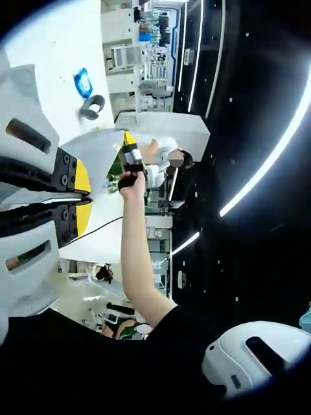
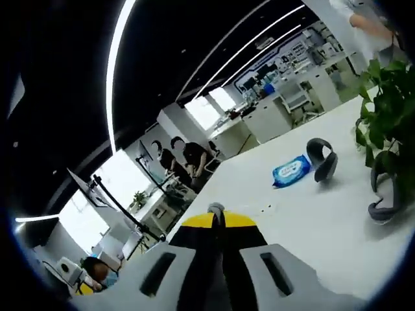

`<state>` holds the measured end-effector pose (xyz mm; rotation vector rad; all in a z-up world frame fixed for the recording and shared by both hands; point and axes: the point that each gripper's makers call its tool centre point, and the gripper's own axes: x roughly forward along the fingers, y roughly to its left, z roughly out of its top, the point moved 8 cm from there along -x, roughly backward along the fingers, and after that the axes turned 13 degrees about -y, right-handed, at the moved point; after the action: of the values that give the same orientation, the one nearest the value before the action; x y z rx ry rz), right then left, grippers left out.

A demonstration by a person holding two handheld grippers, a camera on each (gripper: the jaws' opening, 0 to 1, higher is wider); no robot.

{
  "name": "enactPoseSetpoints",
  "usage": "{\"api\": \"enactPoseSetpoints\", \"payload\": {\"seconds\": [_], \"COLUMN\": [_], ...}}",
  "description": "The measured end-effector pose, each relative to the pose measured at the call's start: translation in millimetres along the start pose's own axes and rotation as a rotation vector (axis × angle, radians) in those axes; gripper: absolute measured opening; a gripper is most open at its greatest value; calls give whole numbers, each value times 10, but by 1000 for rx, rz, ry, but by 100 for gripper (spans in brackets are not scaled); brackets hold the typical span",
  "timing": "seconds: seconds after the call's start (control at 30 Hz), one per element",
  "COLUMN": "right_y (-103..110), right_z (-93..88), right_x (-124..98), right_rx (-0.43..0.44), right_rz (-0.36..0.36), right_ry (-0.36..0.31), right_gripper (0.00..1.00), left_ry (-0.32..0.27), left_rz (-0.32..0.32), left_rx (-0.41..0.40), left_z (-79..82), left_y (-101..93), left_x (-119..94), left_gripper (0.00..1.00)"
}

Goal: Fold the towel on the table until its edges align and the towel forms a compact rectangular stack.

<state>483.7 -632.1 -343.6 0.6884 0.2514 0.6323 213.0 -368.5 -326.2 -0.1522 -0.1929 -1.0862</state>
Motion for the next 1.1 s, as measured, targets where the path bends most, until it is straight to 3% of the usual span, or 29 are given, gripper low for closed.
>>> {"api": "enactPoseSetpoints", "payload": {"seconds": [0.13, 0.4, 0.6, 0.7, 0.93, 1.1], "right_y": [-18, 92, 107, 139, 132, 150], "right_z": [-88, -303, -453, -535, -725, -824], "right_x": [85, 261, 360, 404, 497, 572], "right_rx": [35, 69, 80, 184, 219, 376], "right_rz": [5, 44, 44, 53, 48, 49], "right_ry": [23, 76, 110, 92, 131, 96], "right_gripper": [0, 0, 0, 0, 0, 0], "left_ry": [65, 92, 123, 130, 154, 166], "left_rz": [40, 81, 148, 196, 287, 335], "left_rx": [30, -11, -20, -30, -66, -63], "left_z": [-131, -230, -343, -394, -496, -561], "left_y": [45, 24, 120, 171, 257, 295], "left_x": [-165, -399, -584, -705, -935, -1014], "left_gripper": [3, 3, 3, 3, 3, 3]}}
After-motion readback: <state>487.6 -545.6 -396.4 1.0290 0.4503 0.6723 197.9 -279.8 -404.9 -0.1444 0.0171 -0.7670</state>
